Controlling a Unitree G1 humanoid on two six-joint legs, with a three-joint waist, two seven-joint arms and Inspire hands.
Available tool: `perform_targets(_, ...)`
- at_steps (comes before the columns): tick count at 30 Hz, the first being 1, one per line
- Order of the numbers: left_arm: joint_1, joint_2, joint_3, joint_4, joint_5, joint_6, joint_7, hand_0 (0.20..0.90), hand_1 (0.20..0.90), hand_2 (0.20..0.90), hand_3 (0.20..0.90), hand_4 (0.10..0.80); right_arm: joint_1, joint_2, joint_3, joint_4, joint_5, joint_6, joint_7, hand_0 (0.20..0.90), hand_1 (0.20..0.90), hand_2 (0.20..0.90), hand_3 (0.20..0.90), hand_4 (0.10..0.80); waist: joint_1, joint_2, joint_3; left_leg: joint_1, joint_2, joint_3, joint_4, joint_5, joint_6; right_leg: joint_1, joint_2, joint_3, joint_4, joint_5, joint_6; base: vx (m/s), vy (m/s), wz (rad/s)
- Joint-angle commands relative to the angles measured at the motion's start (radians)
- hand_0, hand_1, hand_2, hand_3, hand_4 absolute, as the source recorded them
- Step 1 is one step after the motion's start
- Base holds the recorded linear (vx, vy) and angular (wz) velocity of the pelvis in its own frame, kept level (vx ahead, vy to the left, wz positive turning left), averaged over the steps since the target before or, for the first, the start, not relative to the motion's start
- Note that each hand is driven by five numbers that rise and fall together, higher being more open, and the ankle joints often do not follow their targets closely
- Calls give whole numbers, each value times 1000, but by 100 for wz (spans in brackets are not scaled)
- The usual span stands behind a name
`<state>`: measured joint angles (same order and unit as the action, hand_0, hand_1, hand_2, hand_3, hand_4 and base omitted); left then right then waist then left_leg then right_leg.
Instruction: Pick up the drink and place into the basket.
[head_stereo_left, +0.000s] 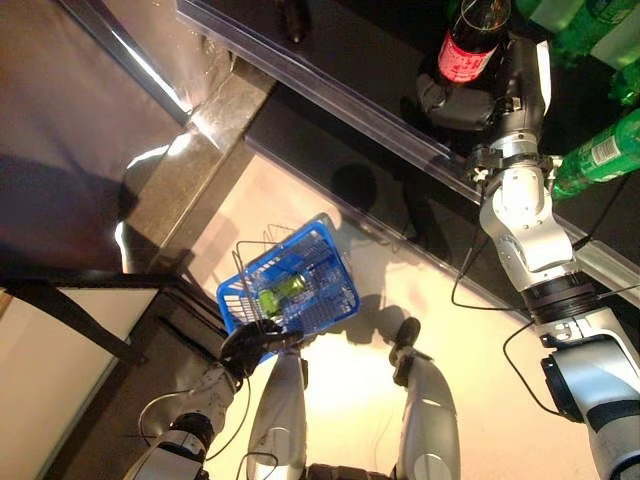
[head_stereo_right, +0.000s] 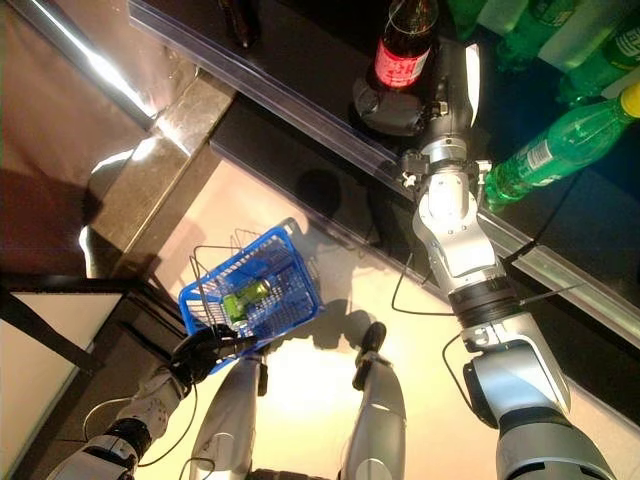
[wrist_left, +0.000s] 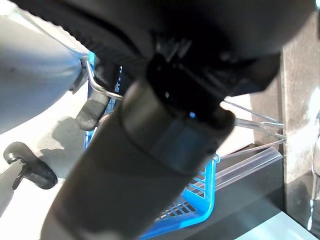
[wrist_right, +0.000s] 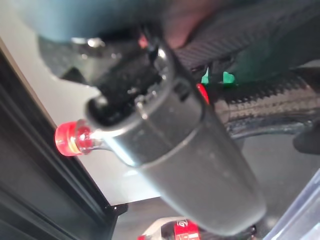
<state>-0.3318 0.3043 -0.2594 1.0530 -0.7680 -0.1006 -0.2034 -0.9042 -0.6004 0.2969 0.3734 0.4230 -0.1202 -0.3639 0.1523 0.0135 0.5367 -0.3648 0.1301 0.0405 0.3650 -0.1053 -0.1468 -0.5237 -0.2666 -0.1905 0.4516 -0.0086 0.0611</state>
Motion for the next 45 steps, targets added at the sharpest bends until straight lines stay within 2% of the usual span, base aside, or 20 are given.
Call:
perform_targets(1,114,66,-40,-56,20,-5,-41,300,300,300,200,100,-179,-47,-7,-82,-11,-52,22,900,900,900,900,800,16,12,-17,-39,-11,-43,-5,58,75,105,-99,-70,-53,-4,84,0,0,0)
perform_targets(6,122,69,-48,-57,21,-13,-51,300,300,300,200,100,-198,-38,14,-52,49,-30,64,900,900,900,900,800,23,20,-17,-27,-15,-42,-24,66,75,118,-96,-76,-70,-1,84,1,3,8)
perform_targets(7,122,69,-49,-58,21,-13,-52,300,300,300,200,100,-200,-35,16,-45,85,-26,80,855,855,855,848,748,24,21,-17,-26,-17,-43,-26,66,74,121,-96,-77,-73,0,84,5,12,4)
perform_targets(8,121,69,-48,-56,23,-12,-53,300,300,300,200,100,-203,-29,16,-36,118,-22,97,599,599,599,549,449,25,22,-17,-25,-18,-42,-27,67,74,123,-98,-79,-75,0,85,0,0,0)
perform_targets(9,119,71,-49,-55,20,-13,-55,300,300,300,200,100,-204,-21,15,-23,139,-19,111,488,488,488,420,320,27,22,-17,-24,-17,-41,-27,67,73,124,-100,-80,-75,1,86,0,0,0)
perform_targets(10,115,72,-52,-54,19,-10,-55,300,300,300,200,100,-208,-17,18,-9,172,-19,125,300,300,300,200,100,28,23,-17,-23,-17,-41,-29,69,73,126,-102,-80,-77,2,87,0,0,0)
perform_targets(16,118,70,-62,-48,21,-19,-67,300,300,300,200,100,-211,5,9,56,239,-43,159,300,300,300,200,100,35,29,-17,-18,-18,-40,-39,71,72,135,-104,-88,-88,5,88,0,0,0)
perform_targets(45,113,73,-78,-55,16,-23,-59,300,300,300,200,100,-222,10,6,69,201,-57,136,300,300,300,200,100,34,33,-17,-18,-16,-35,-52,79,70,148,-97,-95,-117,14,93,-1,0,0)
